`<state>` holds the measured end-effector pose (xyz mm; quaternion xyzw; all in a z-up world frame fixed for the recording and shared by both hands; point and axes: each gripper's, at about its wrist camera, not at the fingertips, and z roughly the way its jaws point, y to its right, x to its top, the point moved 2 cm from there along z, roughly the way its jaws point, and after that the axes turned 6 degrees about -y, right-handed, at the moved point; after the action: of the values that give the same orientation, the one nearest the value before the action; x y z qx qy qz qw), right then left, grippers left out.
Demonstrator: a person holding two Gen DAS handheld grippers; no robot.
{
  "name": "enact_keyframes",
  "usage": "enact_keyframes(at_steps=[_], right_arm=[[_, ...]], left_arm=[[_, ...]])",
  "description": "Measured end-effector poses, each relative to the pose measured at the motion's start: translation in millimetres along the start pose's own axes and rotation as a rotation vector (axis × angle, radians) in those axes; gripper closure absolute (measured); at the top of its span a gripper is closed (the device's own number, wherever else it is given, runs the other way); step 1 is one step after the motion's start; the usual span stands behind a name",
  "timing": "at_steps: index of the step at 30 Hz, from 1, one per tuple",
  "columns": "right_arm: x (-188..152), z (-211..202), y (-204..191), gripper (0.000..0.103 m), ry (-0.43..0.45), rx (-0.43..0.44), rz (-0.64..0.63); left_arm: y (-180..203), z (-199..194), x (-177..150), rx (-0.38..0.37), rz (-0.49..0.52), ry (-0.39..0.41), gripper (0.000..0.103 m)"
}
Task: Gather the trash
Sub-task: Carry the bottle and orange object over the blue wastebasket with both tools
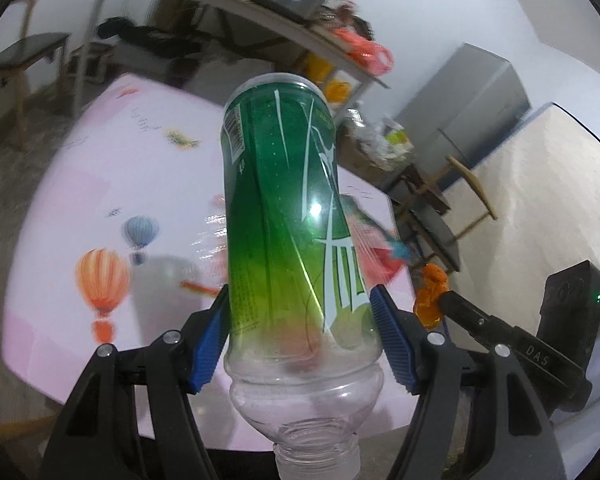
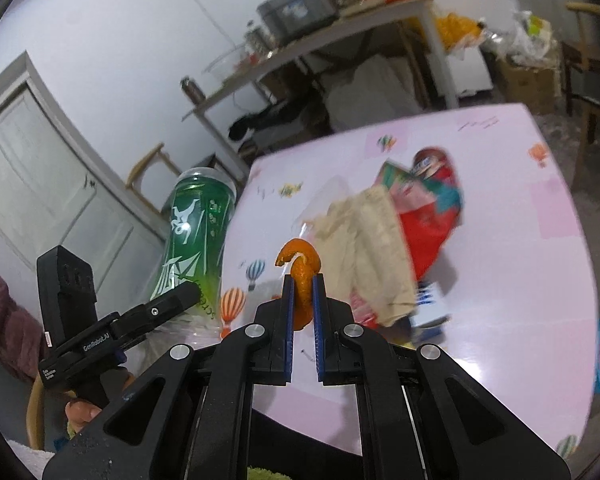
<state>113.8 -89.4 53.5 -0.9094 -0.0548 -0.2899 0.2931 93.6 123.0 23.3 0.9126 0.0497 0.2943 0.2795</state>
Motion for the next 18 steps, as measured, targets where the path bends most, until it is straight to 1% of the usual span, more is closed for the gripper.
enact_keyframes(at_steps=[4, 6, 10, 12, 15, 17, 18], right_arm=[[3, -48, 25, 0.096, 0.106, -0.052, 0.050], [0, -73, 41, 0.096, 0.157, -0.094, 0.079], [-15, -133, 86, 0.096, 0.269, -0.221, 0.171], [-26, -157, 110, 0.096, 0.309, -0.276, 0.225], [-53, -192, 162, 0.096, 0.352, -0.380, 0.352], [-70, -203, 190, 0.096, 0.354, -0.396, 0.428], [-83, -207, 212, 0.096, 0.351, -0.407, 0.487]], left_arm=[[50, 14, 13, -0.073, 0.093, -0.018, 0.036], [80, 25, 19, -0.129, 0.140, -0.041, 0.036], [140, 52, 25, -0.212, 0.226, -0.099, 0.036], [171, 70, 24, -0.247, 0.267, -0.142, 0.036], [222, 105, 17, -0.301, 0.320, -0.227, 0.036], [257, 138, 9, -0.327, 0.346, -0.309, 0.036], [269, 151, 6, -0.331, 0.355, -0.338, 0.036]])
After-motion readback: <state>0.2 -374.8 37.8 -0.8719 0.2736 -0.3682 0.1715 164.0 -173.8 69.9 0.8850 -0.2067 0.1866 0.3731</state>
